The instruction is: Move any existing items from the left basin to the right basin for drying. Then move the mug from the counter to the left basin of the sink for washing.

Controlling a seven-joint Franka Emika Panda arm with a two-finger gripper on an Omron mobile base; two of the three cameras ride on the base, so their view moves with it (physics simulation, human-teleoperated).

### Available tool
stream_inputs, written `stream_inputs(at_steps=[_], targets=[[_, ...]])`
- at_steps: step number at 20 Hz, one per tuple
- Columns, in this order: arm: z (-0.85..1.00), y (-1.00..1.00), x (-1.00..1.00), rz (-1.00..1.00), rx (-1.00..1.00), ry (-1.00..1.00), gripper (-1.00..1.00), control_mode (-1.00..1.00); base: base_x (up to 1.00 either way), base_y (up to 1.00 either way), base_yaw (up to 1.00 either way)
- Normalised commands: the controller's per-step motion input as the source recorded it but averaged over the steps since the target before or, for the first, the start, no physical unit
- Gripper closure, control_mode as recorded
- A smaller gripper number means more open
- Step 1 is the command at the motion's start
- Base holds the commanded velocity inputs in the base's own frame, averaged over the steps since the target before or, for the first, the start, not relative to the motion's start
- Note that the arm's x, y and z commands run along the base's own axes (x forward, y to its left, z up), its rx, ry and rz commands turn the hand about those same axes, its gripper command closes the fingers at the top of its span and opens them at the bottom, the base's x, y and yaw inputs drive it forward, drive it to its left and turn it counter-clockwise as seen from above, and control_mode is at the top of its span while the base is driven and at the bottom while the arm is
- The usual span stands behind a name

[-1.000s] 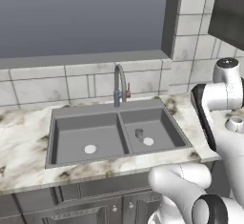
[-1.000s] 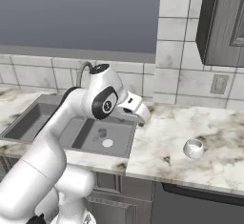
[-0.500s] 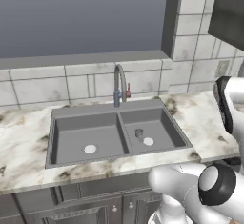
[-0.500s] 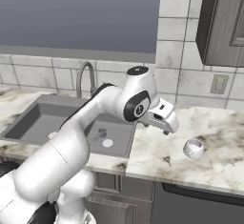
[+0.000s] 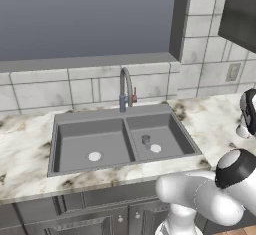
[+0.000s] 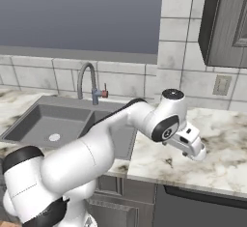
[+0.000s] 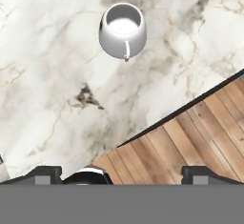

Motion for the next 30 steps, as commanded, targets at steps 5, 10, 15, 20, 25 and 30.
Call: stream_inputs(at_steps=[5, 10, 15, 20, 25, 30], targets=[[-0.38, -0.18, 0.1, 0.0, 0.03, 0.0, -1.0, -1.0, 0.0, 0.0, 0.0], [-0.23, -0.02, 0.26, 0.0, 0.0, 0.0, -1.0, -1.0, 0.0, 0.0, 0.0], [-0.27, -0.08, 0.32, 0.0, 0.0, 0.01, -1.0, -1.0, 0.0, 0.0, 0.0], [-0.3, -0.26, 0.35, 0.0, 0.02, 0.0, -1.0, -1.0, 0.0, 0.0, 0.0], [-0.18, -0.26, 0.16, 0.0, 0.04, 0.0, -1.0, -1.0, 0.0, 0.0, 0.0], [-0.13, -0.19, 0.14, 0.0, 0.03, 0.0, -1.0, -1.0, 0.0, 0.0, 0.0]])
